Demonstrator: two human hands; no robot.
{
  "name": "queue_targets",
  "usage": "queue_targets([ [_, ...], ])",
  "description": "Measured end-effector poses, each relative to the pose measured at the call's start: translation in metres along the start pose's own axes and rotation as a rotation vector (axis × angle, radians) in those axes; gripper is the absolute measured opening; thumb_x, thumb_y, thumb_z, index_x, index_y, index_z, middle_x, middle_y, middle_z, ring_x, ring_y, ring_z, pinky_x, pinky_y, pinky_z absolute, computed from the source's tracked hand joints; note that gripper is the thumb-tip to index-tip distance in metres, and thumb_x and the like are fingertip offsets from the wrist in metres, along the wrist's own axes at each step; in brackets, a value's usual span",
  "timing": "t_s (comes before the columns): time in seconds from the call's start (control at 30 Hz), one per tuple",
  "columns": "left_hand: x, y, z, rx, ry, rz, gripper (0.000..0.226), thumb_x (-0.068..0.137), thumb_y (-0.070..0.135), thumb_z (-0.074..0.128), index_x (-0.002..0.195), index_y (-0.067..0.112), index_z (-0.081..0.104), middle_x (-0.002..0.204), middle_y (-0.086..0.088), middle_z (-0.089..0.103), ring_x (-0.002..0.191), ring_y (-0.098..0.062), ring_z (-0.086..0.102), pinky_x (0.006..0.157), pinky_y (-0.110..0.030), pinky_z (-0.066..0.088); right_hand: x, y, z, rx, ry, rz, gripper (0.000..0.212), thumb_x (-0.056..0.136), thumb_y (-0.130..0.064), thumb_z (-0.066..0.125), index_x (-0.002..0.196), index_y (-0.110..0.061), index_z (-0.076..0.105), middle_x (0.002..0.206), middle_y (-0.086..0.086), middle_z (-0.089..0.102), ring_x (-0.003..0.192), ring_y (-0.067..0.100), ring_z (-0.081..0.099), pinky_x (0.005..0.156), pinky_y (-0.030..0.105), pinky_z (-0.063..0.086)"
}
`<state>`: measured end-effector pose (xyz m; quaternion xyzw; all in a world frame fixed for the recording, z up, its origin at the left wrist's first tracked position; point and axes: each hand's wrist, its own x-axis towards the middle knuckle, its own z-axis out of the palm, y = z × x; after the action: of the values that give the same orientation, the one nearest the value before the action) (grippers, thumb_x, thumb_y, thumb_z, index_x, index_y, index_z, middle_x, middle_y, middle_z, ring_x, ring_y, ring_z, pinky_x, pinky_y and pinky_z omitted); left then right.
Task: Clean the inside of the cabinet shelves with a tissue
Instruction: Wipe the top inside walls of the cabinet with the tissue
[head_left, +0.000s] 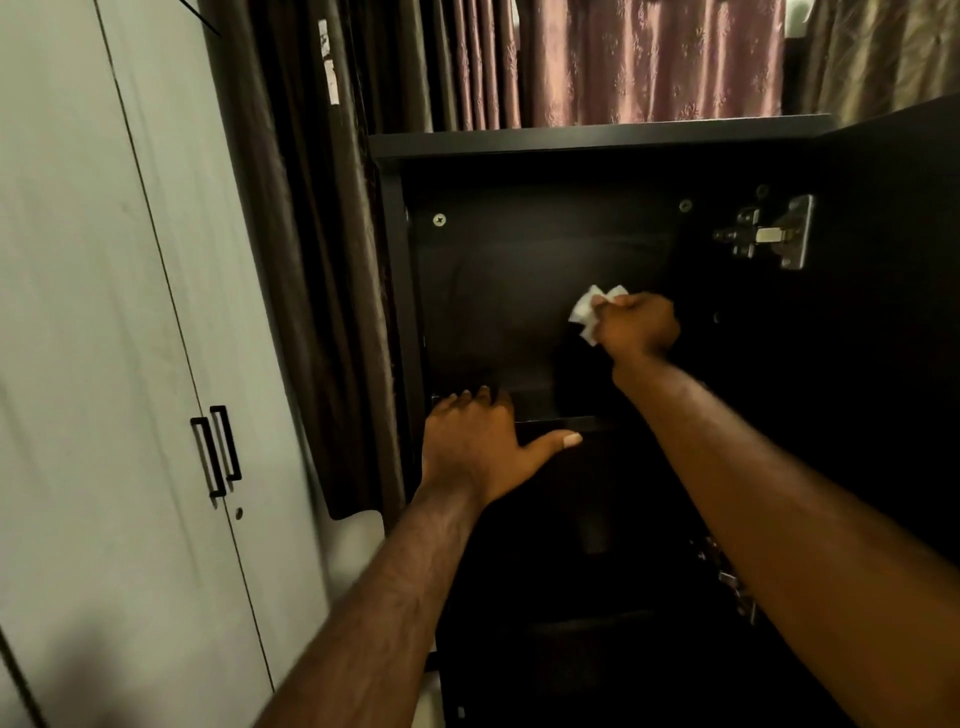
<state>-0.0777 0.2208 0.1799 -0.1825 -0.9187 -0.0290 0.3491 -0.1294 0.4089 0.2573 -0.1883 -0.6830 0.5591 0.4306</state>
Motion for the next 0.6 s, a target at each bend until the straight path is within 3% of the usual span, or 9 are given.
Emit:
queue_targets([
  [0.13, 0.000, 0.001, 0.002, -0.006, 0.024, -0.012, 0.102, 0.072, 0.098, 0.013, 0.109, 0.022, 0.069, 0.111, -0.002, 0.069, 0.106, -0.023, 0.063, 0.094, -0.039, 0.048, -0.008, 0.004, -0.002, -0.118, -0.003, -0.090, 0.024, 0.085, -0.027, 0.073, 0.105, -0.014, 0.073, 0.111, 0.009, 0.072, 0.105, 0.026, 0.067, 0.089, 0.030, 0.054],
  [0.27, 0.000, 0.000, 0.005, 0.006, 0.056, 0.004, 0.097, 0.075, 0.096, 0.018, 0.109, 0.021, 0.069, 0.111, -0.002, 0.070, 0.104, -0.022, 0.065, 0.088, -0.036, 0.049, -0.038, 0.017, 0.010, -0.485, -0.469, -0.461, 0.018, 0.079, -0.031, 0.079, 0.091, -0.019, 0.076, 0.104, 0.002, 0.074, 0.099, 0.020, 0.069, 0.088, 0.030, 0.055],
  [0.33, 0.000, -0.001, 0.006, 0.015, 0.051, 0.021, 0.098, 0.076, 0.095, 0.019, 0.113, 0.019, 0.069, 0.116, -0.004, 0.070, 0.107, -0.022, 0.065, 0.090, -0.035, 0.048, -0.044, 0.017, 0.012, -0.669, -0.569, -0.567, 0.021, 0.079, -0.035, 0.079, 0.094, -0.022, 0.074, 0.109, 0.000, 0.072, 0.102, 0.022, 0.068, 0.088, 0.034, 0.056],
  [0.47, 0.000, -0.002, 0.005, 0.014, 0.051, 0.027, 0.098, 0.077, 0.095, 0.018, 0.113, 0.018, 0.069, 0.117, -0.004, 0.070, 0.109, -0.021, 0.065, 0.093, -0.035, 0.048, -0.044, 0.017, 0.005, -0.757, -0.407, -0.544, 0.027, 0.079, -0.043, 0.076, 0.102, -0.028, 0.072, 0.113, 0.002, 0.069, 0.104, 0.029, 0.066, 0.085, 0.036, 0.054],
  [0.6, -0.002, -0.002, 0.005, 0.007, 0.042, 0.022, 0.097, 0.078, 0.094, 0.019, 0.113, 0.018, 0.069, 0.116, -0.003, 0.069, 0.109, -0.021, 0.064, 0.094, -0.036, 0.048, -0.042, 0.027, -0.007, -0.854, -0.172, -0.457, 0.029, 0.084, -0.035, 0.072, 0.109, -0.022, 0.069, 0.116, 0.011, 0.065, 0.108, 0.032, 0.062, 0.085, 0.041, 0.055],
])
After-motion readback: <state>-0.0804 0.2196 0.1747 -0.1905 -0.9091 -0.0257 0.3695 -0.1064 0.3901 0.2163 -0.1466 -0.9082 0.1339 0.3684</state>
